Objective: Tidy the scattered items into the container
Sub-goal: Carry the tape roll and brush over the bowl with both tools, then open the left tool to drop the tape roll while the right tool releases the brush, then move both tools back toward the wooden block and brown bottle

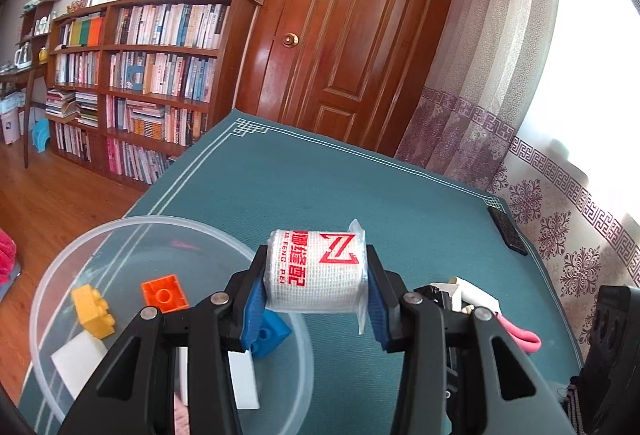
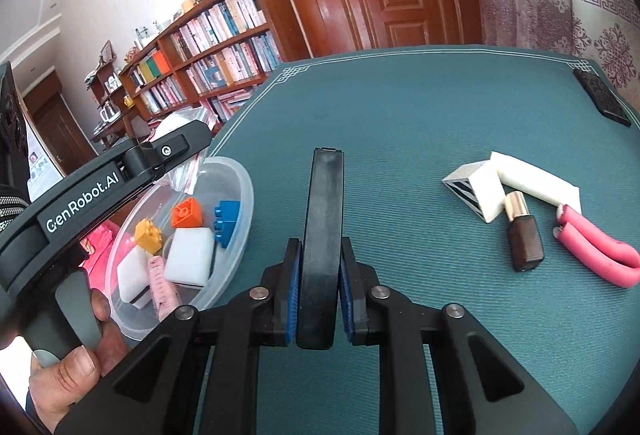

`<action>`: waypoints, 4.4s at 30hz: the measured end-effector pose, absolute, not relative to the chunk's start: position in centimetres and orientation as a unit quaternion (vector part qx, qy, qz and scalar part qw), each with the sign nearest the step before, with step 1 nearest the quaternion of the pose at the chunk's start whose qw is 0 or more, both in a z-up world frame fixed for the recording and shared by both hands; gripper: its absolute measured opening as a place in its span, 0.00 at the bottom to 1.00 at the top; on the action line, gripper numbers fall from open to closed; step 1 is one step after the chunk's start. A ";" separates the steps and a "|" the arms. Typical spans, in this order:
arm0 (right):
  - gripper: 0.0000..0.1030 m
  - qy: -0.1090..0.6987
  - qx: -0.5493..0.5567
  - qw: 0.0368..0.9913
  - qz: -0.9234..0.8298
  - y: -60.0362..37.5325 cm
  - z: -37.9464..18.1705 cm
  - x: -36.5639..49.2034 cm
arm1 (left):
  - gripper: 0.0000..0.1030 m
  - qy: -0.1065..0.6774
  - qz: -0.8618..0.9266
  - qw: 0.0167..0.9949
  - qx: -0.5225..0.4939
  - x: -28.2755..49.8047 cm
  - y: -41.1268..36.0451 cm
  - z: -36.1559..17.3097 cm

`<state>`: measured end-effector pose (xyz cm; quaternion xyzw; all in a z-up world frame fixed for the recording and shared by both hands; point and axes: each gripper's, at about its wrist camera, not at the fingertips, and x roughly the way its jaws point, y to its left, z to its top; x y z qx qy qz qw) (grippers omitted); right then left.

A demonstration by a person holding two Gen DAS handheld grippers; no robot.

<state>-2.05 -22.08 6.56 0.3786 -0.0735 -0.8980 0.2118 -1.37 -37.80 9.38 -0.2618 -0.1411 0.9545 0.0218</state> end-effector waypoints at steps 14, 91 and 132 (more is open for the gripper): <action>0.18 -0.042 0.373 0.268 -0.887 -28.2 6.9 -1.3 | 0.47 -0.137 0.957 -0.030 -0.255 0.6 -43.7 10.4; 0.27 -0.029 0.396 0.370 -0.840 -33.5 5.7 0.2 | 0.82 -0.159 0.951 -0.029 -0.265 1.0 -47.3 10.5; 0.35 -0.160 0.403 0.129 -0.892 -10.7 2.7 -2.0 | 0.84 -0.056 0.947 0.062 -0.312 -0.7 -34.0 9.4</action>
